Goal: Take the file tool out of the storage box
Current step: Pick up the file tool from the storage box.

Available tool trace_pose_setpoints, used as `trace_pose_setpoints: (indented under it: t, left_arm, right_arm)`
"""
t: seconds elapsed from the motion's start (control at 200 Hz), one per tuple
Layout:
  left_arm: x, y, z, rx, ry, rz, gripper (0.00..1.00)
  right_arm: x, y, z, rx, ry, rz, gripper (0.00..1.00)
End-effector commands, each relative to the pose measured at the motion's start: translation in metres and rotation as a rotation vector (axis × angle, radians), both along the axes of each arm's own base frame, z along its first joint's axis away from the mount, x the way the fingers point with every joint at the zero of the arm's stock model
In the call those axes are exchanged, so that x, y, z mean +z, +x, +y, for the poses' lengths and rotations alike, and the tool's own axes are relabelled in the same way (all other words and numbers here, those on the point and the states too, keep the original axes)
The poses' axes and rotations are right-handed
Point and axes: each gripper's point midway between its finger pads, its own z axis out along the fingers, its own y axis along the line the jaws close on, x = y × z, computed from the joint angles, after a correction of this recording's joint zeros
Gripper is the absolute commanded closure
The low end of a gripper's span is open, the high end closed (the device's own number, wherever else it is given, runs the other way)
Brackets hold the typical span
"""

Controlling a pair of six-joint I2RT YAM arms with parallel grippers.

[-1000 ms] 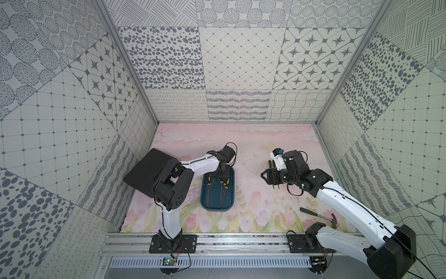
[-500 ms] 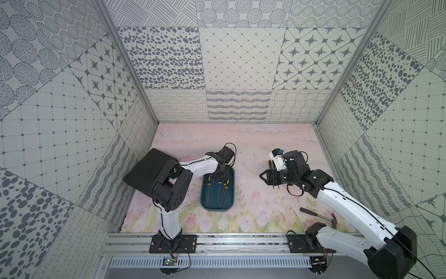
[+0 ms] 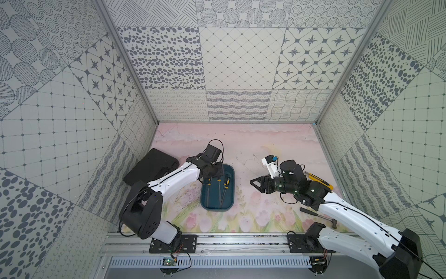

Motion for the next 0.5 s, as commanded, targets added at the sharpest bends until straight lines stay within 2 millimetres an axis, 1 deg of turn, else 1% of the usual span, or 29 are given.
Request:
trace_pose_setpoints:
  t: [0.0, 0.1, 0.18, 0.265, 0.37, 0.495]
  left_arm:
    - [0.039, -0.003, -0.022, 0.059, -0.260, -0.033, 0.88]
    - [0.054, -0.007, -0.022, 0.084, -0.316, -0.056, 0.87]
    - [0.061, -0.010, -0.022, 0.100, -0.351, -0.072, 0.87]
    - [0.064, -0.012, -0.021, 0.110, -0.373, -0.077, 0.87]
    - [0.067, -0.013, -0.022, 0.109, -0.385, -0.078, 0.87]
    - [0.069, -0.013, -0.022, 0.107, -0.388, -0.084, 0.87]
  right_arm:
    - [0.020, 0.010, 0.027, -0.017, 0.116, -0.049, 0.45]
    - [0.016, 0.007, 0.047, 0.012, 0.126, -0.036, 0.47]
    - [0.012, 0.003, 0.063, 0.049, 0.160, -0.011, 0.48]
    - [0.007, 0.001, 0.078, 0.079, 0.203, 0.013, 0.50]
    - [-0.003, -0.002, 0.090, 0.101, 0.192, 0.030, 0.53]
    - [-0.004, -0.009, 0.104, 0.147, 0.212, 0.046, 0.57]
